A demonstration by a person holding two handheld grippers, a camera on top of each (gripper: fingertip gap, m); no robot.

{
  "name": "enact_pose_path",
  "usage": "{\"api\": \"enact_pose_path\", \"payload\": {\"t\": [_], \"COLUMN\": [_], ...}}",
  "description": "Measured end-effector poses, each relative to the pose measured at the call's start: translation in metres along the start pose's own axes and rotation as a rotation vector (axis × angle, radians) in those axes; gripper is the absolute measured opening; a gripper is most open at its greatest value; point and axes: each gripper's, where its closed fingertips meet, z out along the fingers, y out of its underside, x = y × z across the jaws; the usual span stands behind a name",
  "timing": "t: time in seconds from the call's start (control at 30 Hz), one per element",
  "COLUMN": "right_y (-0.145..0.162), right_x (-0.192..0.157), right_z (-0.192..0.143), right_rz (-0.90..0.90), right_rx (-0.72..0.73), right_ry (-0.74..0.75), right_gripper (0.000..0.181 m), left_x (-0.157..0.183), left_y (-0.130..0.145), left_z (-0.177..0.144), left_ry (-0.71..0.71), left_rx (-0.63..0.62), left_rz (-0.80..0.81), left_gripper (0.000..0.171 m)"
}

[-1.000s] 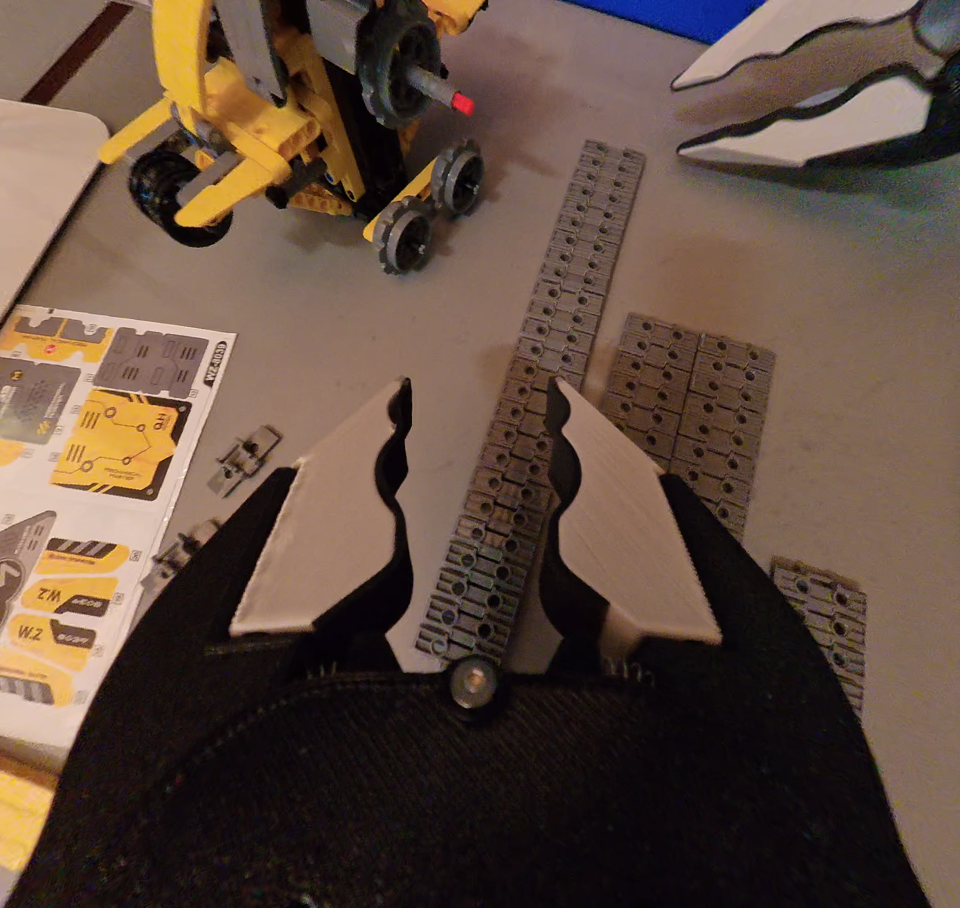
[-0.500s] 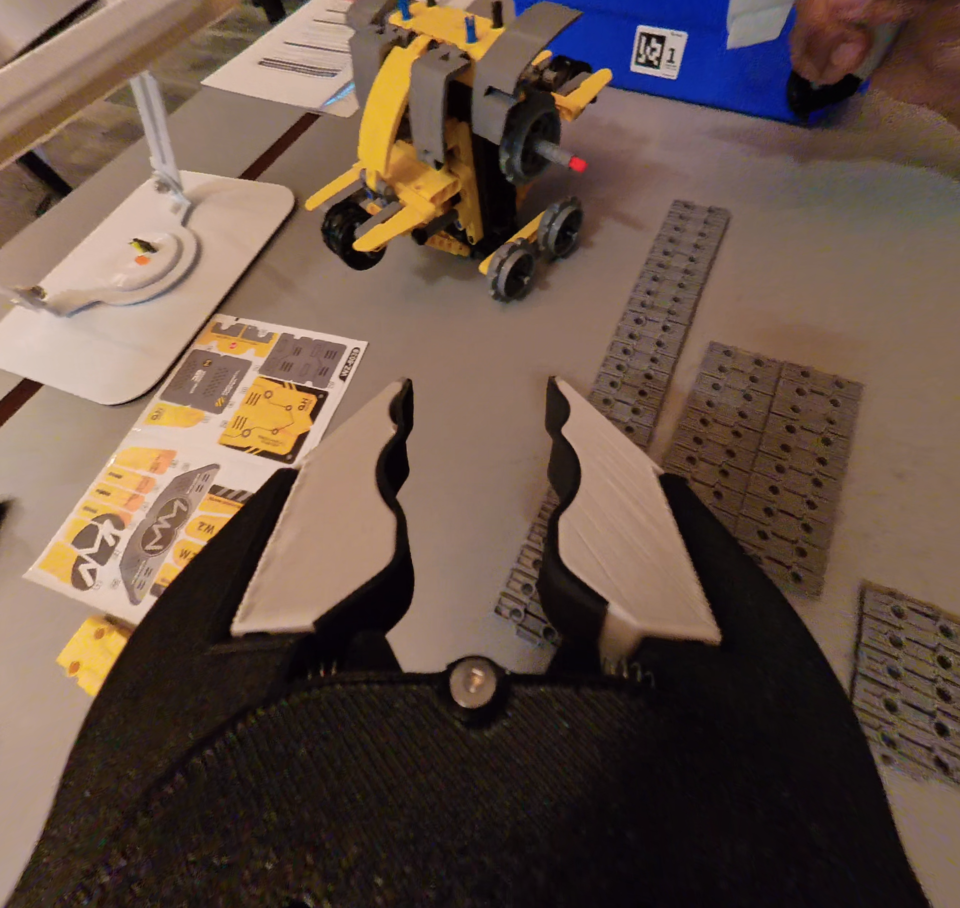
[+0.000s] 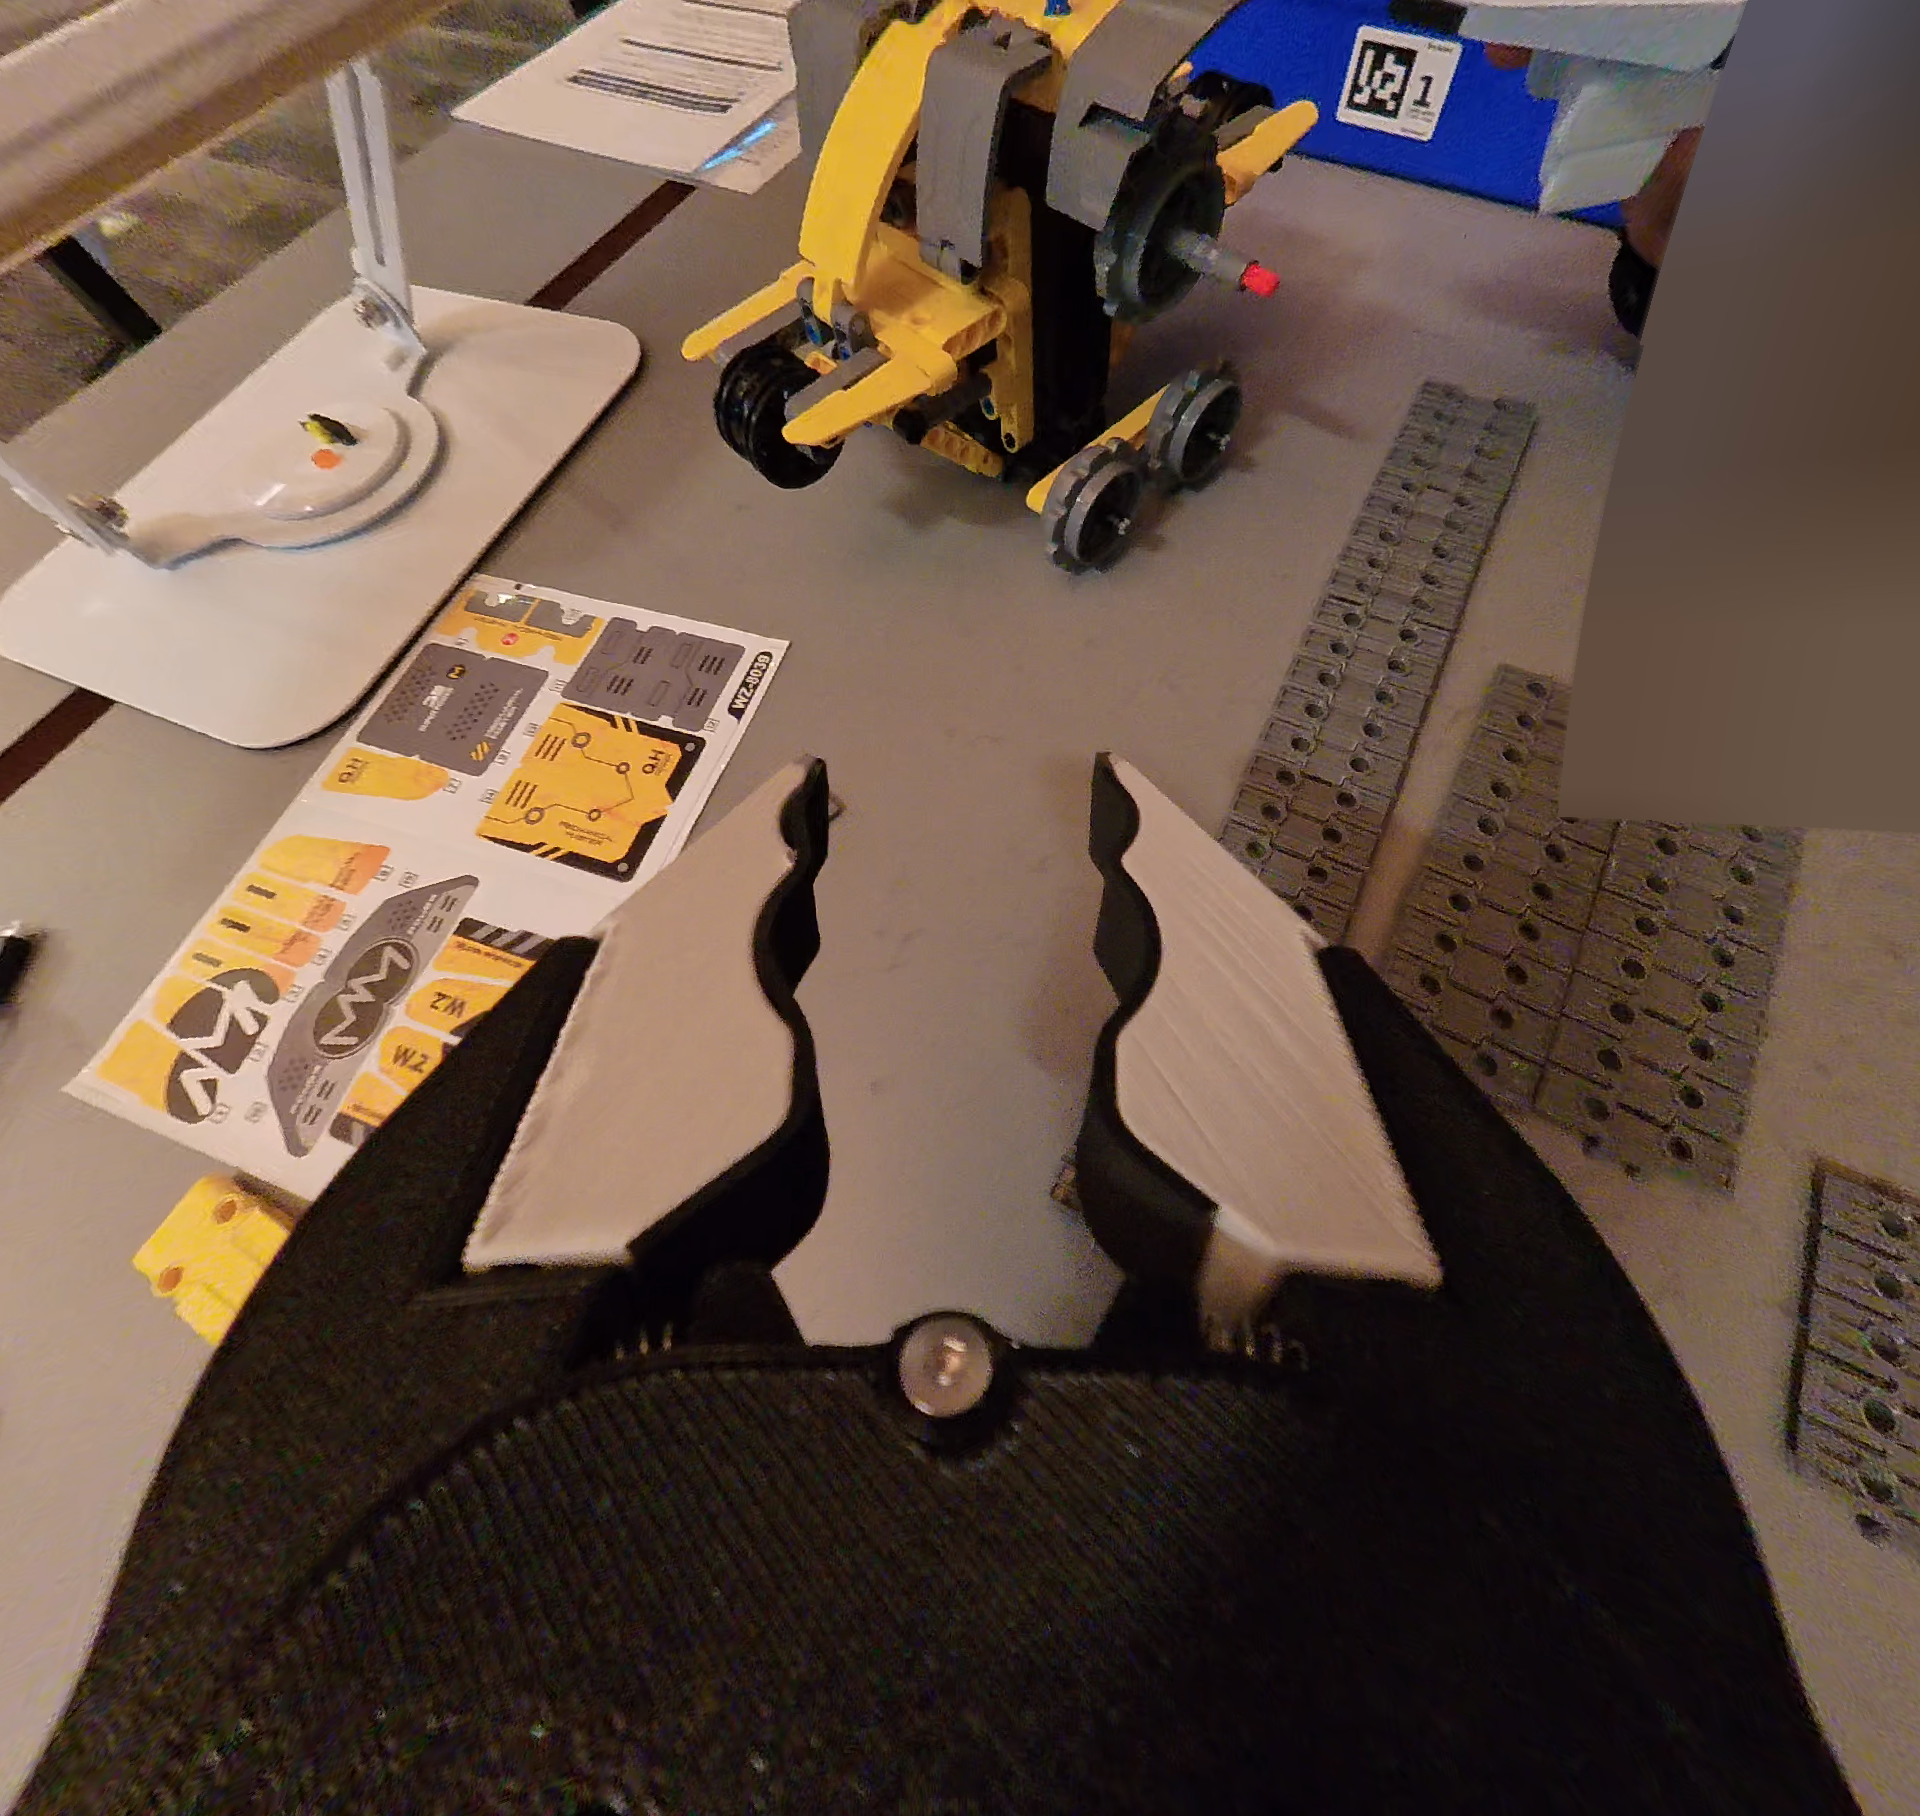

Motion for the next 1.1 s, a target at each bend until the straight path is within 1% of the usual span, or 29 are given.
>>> {"api": "enact_pose_path", "payload": {"t": [0.1,0.2,0.43,0.67,1.1], "right_y": [0.002,0.003,-0.003,-0.006,-0.008], "right_x": [0.0,-0.001,-0.001,0.007,0.009], "right_z": [0.0,0.001,-0.003,-0.006,-0.008], "right_rz": [0.018,0.023,0.049,0.077,0.105], "right_rx": [-0.005,-0.01,0.024,0.038,0.048], "right_ry": [-0.01,-0.016,-0.034,-0.013,-0.015], "right_gripper": [0.009,0.01,0.005,0.006,0.008], "left_x": [0.001,-0.001,-0.006,-0.015,-0.016], "left_y": [0.005,0.008,0.006,-0.006,-0.008], "left_z": [0.004,0.005,0.001,-0.011,-0.012], "left_ry": [0.012,0.011,0.005,0.006,0.0], "left_rx": [-0.015,-0.024,0.0,0.086,0.096], "left_rz": [-0.01,-0.015,-0.03,-0.115,-0.114], "left_gripper": [0.049,0.049,0.049,0.049,0.049]}}
